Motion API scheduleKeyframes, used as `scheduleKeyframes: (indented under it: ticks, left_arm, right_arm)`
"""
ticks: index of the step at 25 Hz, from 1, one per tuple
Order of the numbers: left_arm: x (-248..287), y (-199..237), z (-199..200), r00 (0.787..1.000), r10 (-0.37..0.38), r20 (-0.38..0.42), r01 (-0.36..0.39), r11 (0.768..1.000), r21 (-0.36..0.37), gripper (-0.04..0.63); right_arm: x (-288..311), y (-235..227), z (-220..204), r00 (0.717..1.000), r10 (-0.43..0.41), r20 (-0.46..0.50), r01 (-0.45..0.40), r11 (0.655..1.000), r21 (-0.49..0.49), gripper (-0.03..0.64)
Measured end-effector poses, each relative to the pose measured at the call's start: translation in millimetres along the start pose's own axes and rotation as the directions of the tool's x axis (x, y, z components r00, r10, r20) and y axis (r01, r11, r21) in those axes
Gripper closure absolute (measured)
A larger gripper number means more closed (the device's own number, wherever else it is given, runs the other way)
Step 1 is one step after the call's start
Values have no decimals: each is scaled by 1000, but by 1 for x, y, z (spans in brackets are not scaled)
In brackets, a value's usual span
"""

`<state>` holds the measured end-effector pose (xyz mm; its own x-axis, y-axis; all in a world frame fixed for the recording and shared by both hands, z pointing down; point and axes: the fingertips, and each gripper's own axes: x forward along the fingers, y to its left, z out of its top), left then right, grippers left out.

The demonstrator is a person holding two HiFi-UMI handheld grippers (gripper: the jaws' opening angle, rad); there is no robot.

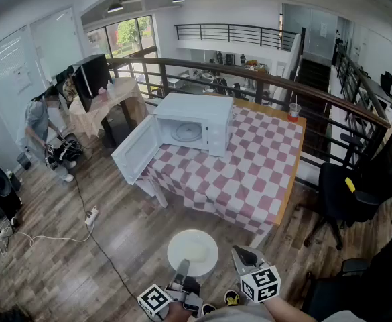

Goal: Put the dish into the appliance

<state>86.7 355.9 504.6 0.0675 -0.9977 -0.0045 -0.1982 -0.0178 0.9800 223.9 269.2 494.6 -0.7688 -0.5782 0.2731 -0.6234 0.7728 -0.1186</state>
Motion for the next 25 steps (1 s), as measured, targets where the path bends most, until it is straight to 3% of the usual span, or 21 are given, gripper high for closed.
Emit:
scheduleKeyframes:
  ticks: [25]
  left_arm:
    - [-17,9,33,1000,-10,10,10,999,-35,566]
  right_arm:
    - [21,29,5,999,-39,18,38,999,23,620]
